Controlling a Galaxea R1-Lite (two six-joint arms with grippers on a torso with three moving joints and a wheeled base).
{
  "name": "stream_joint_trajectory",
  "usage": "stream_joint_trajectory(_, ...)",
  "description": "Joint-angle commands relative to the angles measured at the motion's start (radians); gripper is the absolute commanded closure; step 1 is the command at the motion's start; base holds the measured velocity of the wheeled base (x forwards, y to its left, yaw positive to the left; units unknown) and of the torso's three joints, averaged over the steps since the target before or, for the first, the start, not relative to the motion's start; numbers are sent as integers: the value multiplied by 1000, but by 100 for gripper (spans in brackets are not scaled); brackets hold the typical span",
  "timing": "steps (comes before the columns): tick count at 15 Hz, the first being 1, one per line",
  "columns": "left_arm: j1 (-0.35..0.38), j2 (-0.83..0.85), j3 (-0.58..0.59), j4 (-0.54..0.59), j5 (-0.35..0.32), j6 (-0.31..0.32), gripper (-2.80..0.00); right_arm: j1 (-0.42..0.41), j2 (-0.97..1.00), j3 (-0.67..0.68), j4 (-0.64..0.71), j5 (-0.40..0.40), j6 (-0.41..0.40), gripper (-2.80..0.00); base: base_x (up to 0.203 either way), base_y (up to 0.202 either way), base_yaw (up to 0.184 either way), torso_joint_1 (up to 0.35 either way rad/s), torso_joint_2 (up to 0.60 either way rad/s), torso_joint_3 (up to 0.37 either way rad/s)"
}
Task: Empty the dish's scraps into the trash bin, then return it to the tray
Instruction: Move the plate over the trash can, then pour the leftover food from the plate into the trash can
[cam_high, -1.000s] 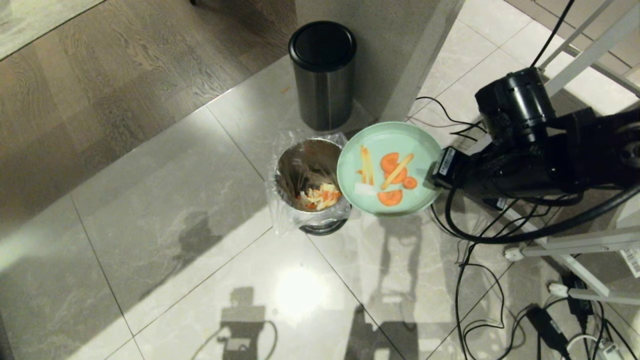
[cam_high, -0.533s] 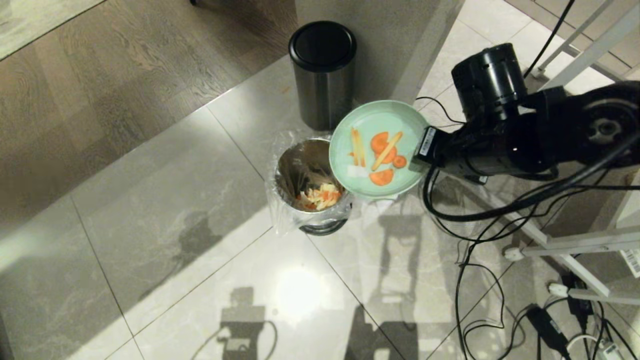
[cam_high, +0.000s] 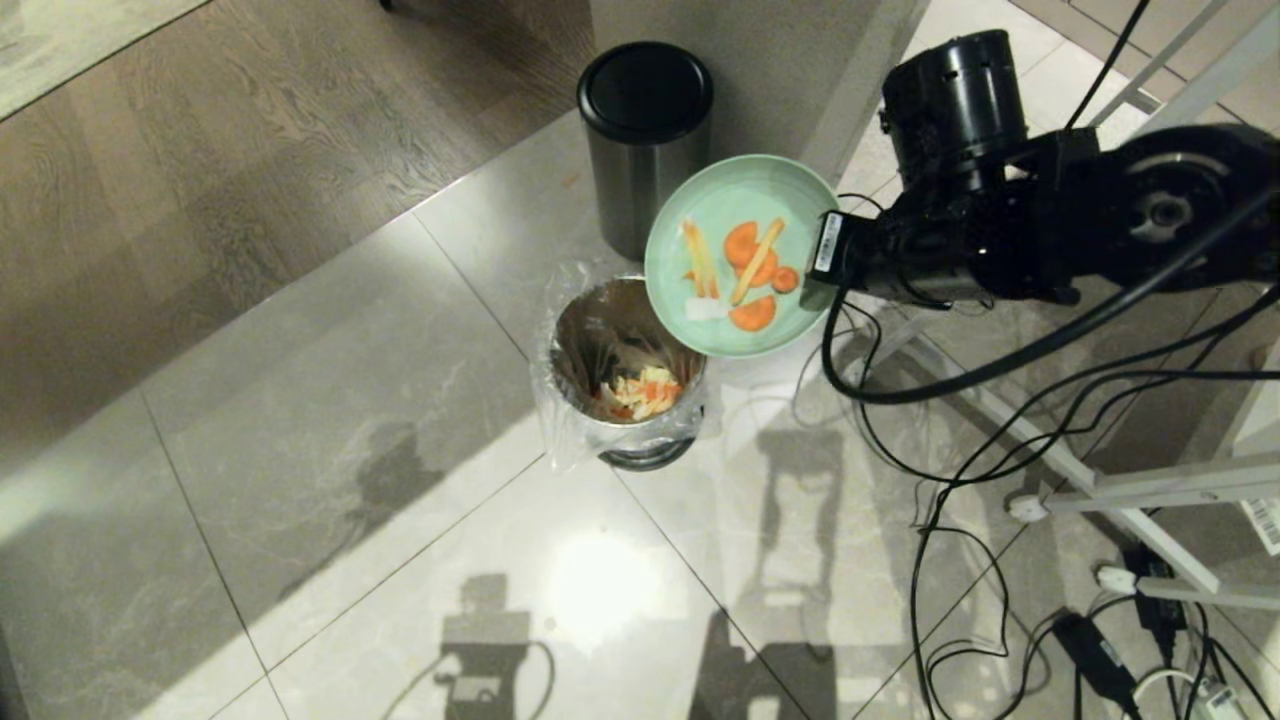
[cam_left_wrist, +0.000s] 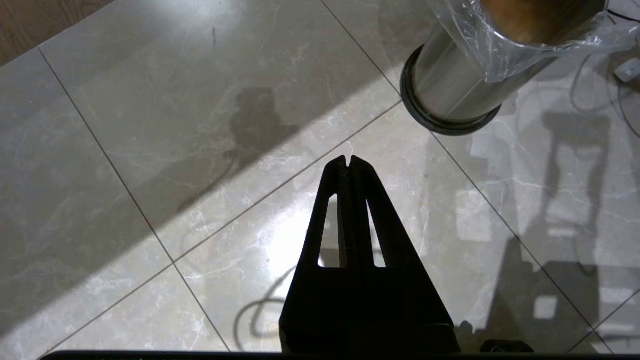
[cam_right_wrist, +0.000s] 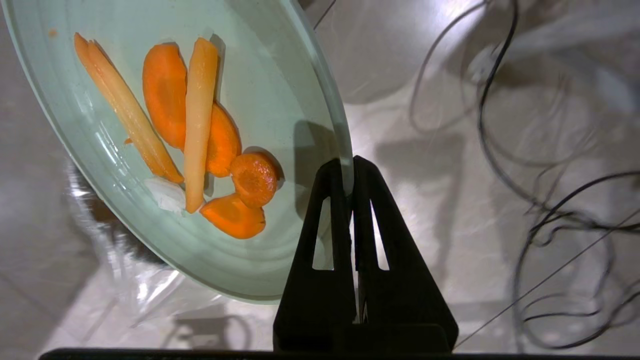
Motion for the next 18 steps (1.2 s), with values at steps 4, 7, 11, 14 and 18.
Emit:
stream_joint_trajectory(4, 0, 1, 0, 0, 0, -1, 0, 21, 64, -97, -25, -38, -106, 0, 0, 0, 0, 0, 0, 0)
stream_joint_trajectory(7, 0, 1, 0, 0, 0, -1, 0, 33, 83, -98, -119, -41, -225, 0, 0, 0, 0, 0, 0, 0)
stream_joint_trajectory(11, -1, 1, 0, 0, 0, -1, 0, 56, 117, -106, -295, -40, -437, 0, 0, 0, 0, 0, 0, 0)
stream_joint_trajectory(14, -1, 1, 0, 0, 0, -1, 0, 73, 134, -106, -376, -40, -533, 0, 0, 0, 0, 0, 0, 0)
stream_joint_trajectory(18, 0, 1, 0, 0, 0, -1, 0, 76, 150, -106, -436, -40, -600, 0, 0, 0, 0, 0, 0, 0)
